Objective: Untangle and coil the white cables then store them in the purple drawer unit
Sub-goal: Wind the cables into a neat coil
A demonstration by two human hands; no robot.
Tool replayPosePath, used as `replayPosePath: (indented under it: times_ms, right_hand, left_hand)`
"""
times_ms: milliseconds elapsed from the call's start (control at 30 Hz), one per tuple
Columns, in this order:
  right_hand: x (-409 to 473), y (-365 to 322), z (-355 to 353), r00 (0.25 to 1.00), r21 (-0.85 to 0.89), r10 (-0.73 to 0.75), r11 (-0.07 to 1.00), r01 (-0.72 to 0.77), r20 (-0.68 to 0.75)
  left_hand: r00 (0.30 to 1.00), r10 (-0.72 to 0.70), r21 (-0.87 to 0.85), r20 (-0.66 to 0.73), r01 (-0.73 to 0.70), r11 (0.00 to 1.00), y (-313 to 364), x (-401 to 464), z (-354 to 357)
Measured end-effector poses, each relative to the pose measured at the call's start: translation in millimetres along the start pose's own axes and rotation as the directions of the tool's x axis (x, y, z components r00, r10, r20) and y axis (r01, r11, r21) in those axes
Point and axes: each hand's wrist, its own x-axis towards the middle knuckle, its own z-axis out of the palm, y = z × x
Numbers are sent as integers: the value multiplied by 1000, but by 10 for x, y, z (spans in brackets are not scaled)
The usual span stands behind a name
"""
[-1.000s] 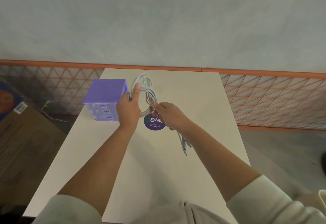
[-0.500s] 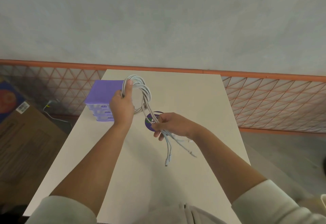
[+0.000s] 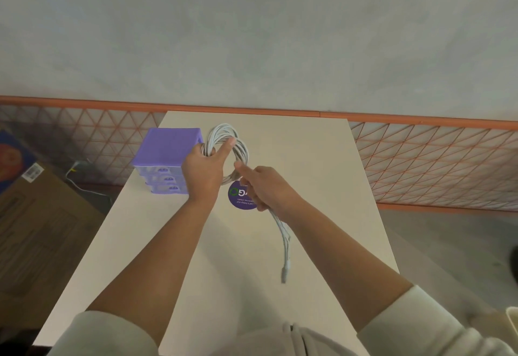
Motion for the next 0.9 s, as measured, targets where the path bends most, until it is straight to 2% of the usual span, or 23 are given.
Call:
replayPosePath:
  times_ms: [100,200,333,467,567,633,733,900]
  right_hand:
    - [-28,-26,-1,999,36,-40,999,41,-12]
    - [-83,-32,25,995,100,-80,992,73,66]
    - [-104,2,43,992,49,-77,996,73,98]
    - [-33,50,-65,994,-8,-77,997,78,79]
    - [14,99,-111,996,-134,-73,988,81,58]
    - [25,134,-114,996,-139,-76,987,83,56]
    - [-7,109,-87,991,-140,-127,982,131,34]
    - [-56,35,-21,976,-176,-218,961,215,4]
  left_hand:
    - [998,53,32,-17,-52,998,26,8,-16]
    - [997,67,80,-48,-63,995,43,39,-44]
    - [998,51,72,-48,-47,996,97,88,-95]
    - [997,-70,-49,-18,69,996,136,74,-112]
    - [986,-161,-152,49,166,974,150,8,-102]
    - [976,-211,-197,61,219,956,182,-31,-105]
    - [956,-292,-309,-8,275,910,193,-30,-102]
    - [958,-257,-214,-124,227,950,139,-17,-60]
